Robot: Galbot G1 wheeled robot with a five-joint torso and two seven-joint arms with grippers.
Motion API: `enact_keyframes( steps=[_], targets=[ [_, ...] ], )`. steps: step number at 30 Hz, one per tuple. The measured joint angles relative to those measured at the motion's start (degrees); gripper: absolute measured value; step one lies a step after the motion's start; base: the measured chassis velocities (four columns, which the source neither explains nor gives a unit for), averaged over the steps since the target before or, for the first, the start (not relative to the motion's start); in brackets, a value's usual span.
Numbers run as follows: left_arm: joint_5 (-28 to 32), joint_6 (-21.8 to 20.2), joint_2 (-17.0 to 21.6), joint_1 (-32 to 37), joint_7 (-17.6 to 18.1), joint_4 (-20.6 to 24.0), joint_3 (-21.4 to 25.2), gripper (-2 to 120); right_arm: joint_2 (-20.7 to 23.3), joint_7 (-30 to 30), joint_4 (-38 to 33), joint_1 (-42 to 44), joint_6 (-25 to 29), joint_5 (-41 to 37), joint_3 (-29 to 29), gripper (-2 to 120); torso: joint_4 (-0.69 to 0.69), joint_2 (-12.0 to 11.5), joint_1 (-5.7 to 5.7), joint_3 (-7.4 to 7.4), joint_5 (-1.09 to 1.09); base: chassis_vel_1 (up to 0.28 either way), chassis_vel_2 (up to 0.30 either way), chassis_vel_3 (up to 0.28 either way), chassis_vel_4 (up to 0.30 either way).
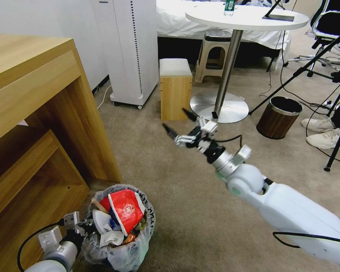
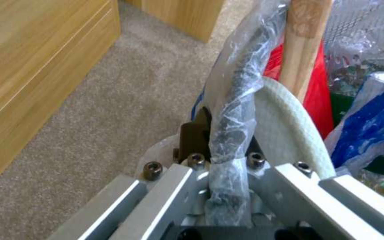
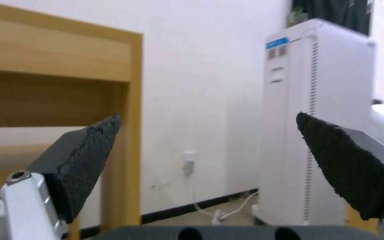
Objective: Pick up the trash bin and place the garbage on the floor into it.
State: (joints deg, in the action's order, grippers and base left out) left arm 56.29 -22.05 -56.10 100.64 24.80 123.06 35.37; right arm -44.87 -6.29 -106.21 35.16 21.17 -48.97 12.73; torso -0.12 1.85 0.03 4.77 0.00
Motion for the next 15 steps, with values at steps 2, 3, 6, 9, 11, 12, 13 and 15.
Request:
enact_keyframes(
  steps=[2, 3, 6, 9, 11, 12, 13, 15],
  targets=[
    [2.62, -0.36, 1.57, -1.2, 0.91, -0.82, -0.45, 0, 0.46, 0.0, -0.27, 1.11, 0.0, 0.0, -1.68, 100, -0.01, 0.0, 0.0, 0.0, -0.01, 0.0, 0.0, 0.0, 0.0],
    [4.15, -0.66, 2.56, -1.94, 1.41, -1.4, -0.74, 0, 0.81, 0.0, -0.44, 1.99, 0.0, 0.01, -2.83, 100, -0.01, 0.0, 0.0, 0.0, 0.0, 0.0, 0.0, 0.0, 0.0],
    [7.33, -1.08, 4.95, -3.95, 2.71, -2.93, -1.65, 0, 1.35, -0.13, -0.56, 4.41, 0.06, 0.25, -5.86, 100, -0.02, 0.0, 0.0, 0.0, 0.0, 0.0, 0.0, 0.0, 0.0],
    [9.14, -1.51, 5.78, -4.64, 3.28, -3.51, -2.2, 0, 1.25, -0.21, -0.38, 5.29, 0.22, 0.58, -6.71, 100, -0.02, 0.0, 0.0, 0.0, -0.01, 0.0, 0.0, 0.0, 0.0],
    [9.43, -1.61, 6.09, -4.86, 3.55, -3.89, -2.48, 0, 1.06, -0.25, -0.25, 5.56, 0.27, 0.79, -6.91, 100, -0.02, 0.0, 0.0, 0.0, -0.01, 0.0, 0.0, 0.0, 0.0],
    [9.57, -1.67, 6.25, -4.97, 3.66, -4.13, -2.63, 0, 0.9, -0.26, -0.17, 5.71, 0.3, 0.9, -6.95, 100, -0.02, 0.0, 0.0, 0.0, -0.01, 0.0, 0.0, 0.0, 0.0],
    [9.72, -1.78, 6.34, -5.07, 3.83, -4.39, -2.82, 0, 0.62, -0.29, -0.03, 5.87, 0.35, 1.1, -6.96, 100, -0.01, 0.0, 0.0, 0.0, 0.01, 0.0, 0.0, 0.0, 0.0],
    [10.03, -2.08, 6.36, -5.11, 3.98, -4.49, -2.89, 0, 0.38, -0.29, 0.08, 5.93, 0.37, 1.26, -6.96, 100, 0.0, 0.0, 0.0, 0.0, 0.0, 0.0, 0.0, 0.0, 0.0]
  ],
)
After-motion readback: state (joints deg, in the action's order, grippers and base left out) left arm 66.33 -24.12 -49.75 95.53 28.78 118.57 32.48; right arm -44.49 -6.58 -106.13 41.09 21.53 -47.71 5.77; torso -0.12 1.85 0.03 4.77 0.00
